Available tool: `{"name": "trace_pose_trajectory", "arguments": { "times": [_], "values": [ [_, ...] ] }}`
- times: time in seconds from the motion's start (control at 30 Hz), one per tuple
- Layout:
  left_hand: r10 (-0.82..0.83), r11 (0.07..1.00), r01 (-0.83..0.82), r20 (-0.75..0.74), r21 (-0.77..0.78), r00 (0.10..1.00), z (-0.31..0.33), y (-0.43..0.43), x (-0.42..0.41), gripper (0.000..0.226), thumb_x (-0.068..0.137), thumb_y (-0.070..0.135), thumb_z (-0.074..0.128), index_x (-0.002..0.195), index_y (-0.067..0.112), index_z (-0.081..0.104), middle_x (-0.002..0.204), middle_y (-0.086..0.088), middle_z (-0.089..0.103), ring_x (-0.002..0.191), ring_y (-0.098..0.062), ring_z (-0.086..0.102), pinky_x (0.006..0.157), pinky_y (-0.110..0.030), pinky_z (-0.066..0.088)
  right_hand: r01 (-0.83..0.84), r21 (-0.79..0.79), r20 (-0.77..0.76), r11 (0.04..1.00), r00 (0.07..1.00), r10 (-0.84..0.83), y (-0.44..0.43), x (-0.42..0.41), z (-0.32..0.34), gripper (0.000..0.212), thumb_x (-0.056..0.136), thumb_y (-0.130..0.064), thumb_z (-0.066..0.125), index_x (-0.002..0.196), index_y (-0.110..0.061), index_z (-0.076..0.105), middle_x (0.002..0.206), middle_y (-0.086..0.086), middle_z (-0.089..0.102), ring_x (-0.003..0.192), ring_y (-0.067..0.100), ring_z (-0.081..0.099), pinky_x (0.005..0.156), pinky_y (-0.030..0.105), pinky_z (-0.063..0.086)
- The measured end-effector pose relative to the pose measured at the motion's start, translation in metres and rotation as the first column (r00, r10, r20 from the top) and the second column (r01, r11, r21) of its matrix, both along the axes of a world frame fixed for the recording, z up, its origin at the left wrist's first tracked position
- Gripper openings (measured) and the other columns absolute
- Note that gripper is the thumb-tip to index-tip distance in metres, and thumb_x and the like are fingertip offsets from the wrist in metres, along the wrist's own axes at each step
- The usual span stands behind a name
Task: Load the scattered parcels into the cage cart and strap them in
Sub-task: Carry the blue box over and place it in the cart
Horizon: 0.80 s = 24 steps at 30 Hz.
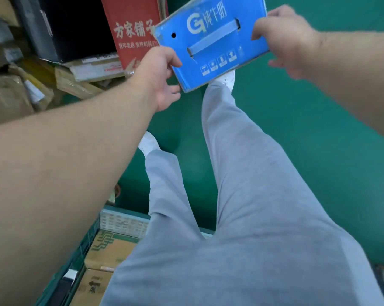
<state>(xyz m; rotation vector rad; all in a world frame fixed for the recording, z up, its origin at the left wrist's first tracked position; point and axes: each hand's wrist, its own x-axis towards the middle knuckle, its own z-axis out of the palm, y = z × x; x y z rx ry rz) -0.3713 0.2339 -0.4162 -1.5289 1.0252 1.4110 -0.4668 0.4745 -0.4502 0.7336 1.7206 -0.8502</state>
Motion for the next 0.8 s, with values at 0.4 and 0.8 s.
{"name": "trace_pose_trajectory", "arguments": {
  "times": [0.4,0.8],
  "values": [
    [0.239,0.969,-0.216,-0.214,0.123,0.947,0.25,0.024,0.023,0.036,0.086,0.048,0.06,0.121,0.042,0.063,0.138,-0.003,0.054,0.133,-0.054,0.044,0.116,-0.075,0.003,0.385,-0.02,0.299,0.923,0.883,-0.362,0.035,0.017,0.272,0.091,0.077,-0.089,0.047,0.122,-0.012,0.059,0.127,0.011,0.056,0.114,0.042,0.06,0.106,0.078,0.029],
    [0.529,0.822,-0.568,-0.427,0.042,0.733,0.423,-0.046,0.206,0.075,0.073,0.072,0.066,0.128,0.021,0.06,0.14,-0.005,0.057,0.124,-0.055,0.051,0.113,-0.073,0.023,0.102,-0.424,0.215,0.9,0.976,-0.009,-0.062,0.096,0.428,0.08,0.059,-0.071,0.071,0.12,-0.021,0.055,0.122,0.015,0.049,0.096,0.043,0.066,0.095,0.06,0.049]
  ]
}}
